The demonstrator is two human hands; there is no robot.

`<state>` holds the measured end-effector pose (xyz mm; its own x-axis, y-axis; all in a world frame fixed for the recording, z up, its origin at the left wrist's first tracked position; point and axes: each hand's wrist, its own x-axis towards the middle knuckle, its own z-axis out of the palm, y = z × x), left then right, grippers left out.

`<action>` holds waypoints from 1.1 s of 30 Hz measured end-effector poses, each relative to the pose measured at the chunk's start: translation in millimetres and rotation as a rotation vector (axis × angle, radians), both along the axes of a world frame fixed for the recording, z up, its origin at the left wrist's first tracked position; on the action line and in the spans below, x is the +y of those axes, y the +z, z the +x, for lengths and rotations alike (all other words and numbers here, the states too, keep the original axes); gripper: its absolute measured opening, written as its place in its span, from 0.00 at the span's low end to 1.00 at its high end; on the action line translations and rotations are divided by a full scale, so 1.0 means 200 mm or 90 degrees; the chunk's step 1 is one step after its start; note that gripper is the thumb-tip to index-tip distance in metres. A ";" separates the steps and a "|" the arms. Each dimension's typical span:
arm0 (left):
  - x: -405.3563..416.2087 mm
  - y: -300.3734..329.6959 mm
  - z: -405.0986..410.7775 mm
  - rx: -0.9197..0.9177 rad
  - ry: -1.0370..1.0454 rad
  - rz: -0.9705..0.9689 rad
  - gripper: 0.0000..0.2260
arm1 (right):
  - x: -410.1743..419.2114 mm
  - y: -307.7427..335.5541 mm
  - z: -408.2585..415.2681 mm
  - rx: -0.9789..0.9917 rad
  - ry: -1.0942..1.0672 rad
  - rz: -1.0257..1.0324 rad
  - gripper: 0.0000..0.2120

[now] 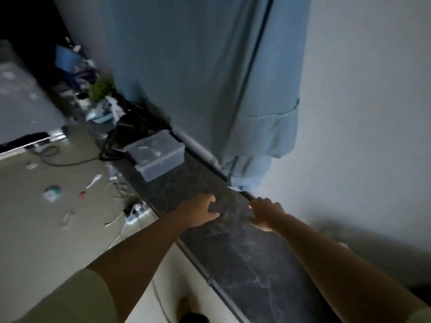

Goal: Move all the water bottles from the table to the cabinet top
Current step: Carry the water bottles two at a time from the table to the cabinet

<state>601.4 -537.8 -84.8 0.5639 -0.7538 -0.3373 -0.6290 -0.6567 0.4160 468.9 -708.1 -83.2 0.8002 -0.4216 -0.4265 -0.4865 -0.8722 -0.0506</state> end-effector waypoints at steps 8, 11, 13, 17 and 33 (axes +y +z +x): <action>1.11 0.11 0.26 -0.050 0.282 0.039 0.24 | 0.90 0.12 0.68 -0.015 0.299 0.046 0.25; 1.31 0.14 0.30 -0.060 0.331 0.037 0.24 | 1.11 0.16 0.81 -0.053 0.372 0.045 0.20; 1.57 0.15 0.34 -0.062 0.371 0.043 0.25 | 1.37 0.17 0.94 -0.063 0.430 0.028 0.18; 2.05 0.17 0.46 -0.064 0.428 0.059 0.27 | 1.83 0.20 1.17 -0.074 0.493 0.024 0.17; 3.31 0.22 0.95 -0.085 0.622 0.065 0.26 | 3.21 0.25 1.97 -0.067 0.686 0.015 0.20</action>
<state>791.5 124.7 -41.1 0.9604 0.0913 -0.2632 0.1701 -0.9405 0.2941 862.3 -66.4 -33.8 0.7779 0.5327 -0.3332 0.5434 -0.8367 -0.0691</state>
